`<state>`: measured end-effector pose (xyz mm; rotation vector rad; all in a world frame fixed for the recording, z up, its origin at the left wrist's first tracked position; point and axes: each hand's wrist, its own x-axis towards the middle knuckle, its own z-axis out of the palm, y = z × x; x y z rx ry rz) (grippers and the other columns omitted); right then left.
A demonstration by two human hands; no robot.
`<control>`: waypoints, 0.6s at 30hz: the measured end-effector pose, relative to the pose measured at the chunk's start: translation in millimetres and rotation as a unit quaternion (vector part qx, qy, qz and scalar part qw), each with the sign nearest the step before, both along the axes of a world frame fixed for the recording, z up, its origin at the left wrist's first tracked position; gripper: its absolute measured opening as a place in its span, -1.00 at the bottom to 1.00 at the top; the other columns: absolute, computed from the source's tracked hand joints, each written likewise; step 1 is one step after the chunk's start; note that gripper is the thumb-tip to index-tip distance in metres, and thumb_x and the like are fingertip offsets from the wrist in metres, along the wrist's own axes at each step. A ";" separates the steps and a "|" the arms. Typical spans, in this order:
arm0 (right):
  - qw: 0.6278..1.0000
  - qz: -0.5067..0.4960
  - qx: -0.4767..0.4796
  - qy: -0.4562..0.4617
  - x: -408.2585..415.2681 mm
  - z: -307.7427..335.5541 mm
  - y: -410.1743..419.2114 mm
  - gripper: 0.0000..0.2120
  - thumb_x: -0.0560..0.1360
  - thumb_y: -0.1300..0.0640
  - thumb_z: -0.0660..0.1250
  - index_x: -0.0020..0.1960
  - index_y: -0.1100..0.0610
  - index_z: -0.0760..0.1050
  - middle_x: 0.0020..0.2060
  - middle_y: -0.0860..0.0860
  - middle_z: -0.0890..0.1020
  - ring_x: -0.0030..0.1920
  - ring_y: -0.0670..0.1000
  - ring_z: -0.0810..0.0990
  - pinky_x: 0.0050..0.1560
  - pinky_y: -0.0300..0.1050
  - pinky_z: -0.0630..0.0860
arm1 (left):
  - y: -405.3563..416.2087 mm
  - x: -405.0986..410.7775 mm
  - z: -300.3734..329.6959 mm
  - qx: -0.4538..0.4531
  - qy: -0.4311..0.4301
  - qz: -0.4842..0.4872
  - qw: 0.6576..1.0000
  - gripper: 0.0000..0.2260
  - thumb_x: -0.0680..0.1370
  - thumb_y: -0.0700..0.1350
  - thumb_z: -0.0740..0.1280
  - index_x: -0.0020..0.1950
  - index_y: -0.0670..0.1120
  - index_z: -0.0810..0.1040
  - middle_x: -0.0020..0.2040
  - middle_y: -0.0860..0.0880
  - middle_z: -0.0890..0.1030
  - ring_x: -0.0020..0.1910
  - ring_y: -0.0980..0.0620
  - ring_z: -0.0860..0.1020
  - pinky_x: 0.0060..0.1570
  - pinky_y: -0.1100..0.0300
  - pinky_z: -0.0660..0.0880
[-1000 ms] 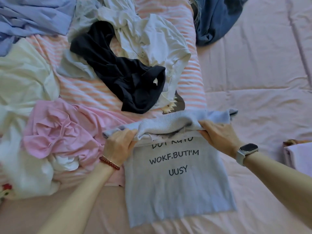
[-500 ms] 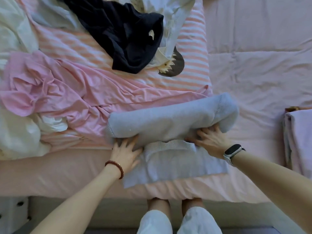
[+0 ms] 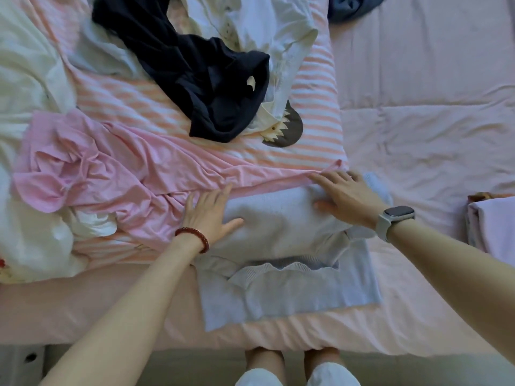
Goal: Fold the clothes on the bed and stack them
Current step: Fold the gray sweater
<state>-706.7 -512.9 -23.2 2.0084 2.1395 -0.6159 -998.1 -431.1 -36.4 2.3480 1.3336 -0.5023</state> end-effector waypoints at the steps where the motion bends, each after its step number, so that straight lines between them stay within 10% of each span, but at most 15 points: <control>1: 0.998 -0.005 -0.066 -0.009 4.9 0.7 7.2 -0.42 0.50 -0.13 0.23 0.46 -0.06 0.16 0.37 0.01 0.36 0.36 0.10 0.30 0.33 0.09 0.18 | 10.4 -0.1 -1.1 -0.062 0.033 0.013 0.997 -0.29 0.45 0.30 0.22 0.51 0.05 0.09 0.45 -0.05 0.25 0.41 -0.08 0.24 0.39 -0.09 0.04; 7: 0.991 0.038 -0.077 -0.104 11.4 -0.8 14.4 -0.38 0.37 -0.23 0.30 0.36 -0.02 0.30 0.22 0.02 0.40 0.20 0.09 0.33 0.06 -0.02 0.25 | 27.7 -6.8 -0.7 -0.140 0.098 -0.035 0.985 -0.35 0.33 0.29 0.38 0.30 0.02 0.32 0.20 -0.04 0.52 0.17 -0.09 0.48 0.05 0.05 0.33; 13: 0.984 0.119 0.021 -0.131 8.2 -3.0 -11.5 -0.61 0.08 -0.08 0.52 -0.24 0.11 0.49 -0.25 0.03 0.52 -0.21 0.11 0.49 -0.17 -0.02 0.33 | 3.2 -18.0 0.1 -0.089 0.047 -0.023 0.995 -0.60 0.43 0.17 0.34 0.17 0.01 0.42 0.07 -0.06 0.60 0.06 -0.13 0.54 -0.12 0.09 0.39; 18: 0.993 0.012 -0.061 -0.105 6.7 4.1 -38.9 -0.74 0.49 -0.02 0.23 0.09 0.08 0.33 -0.03 0.00 0.57 0.02 0.08 0.53 0.16 -0.04 0.27 | -25.4 -22.9 20.8 -0.056 -0.016 0.007 0.998 -0.71 0.48 0.12 0.30 0.15 0.05 0.43 0.05 0.03 0.61 0.03 -0.08 0.56 -0.19 0.15 0.32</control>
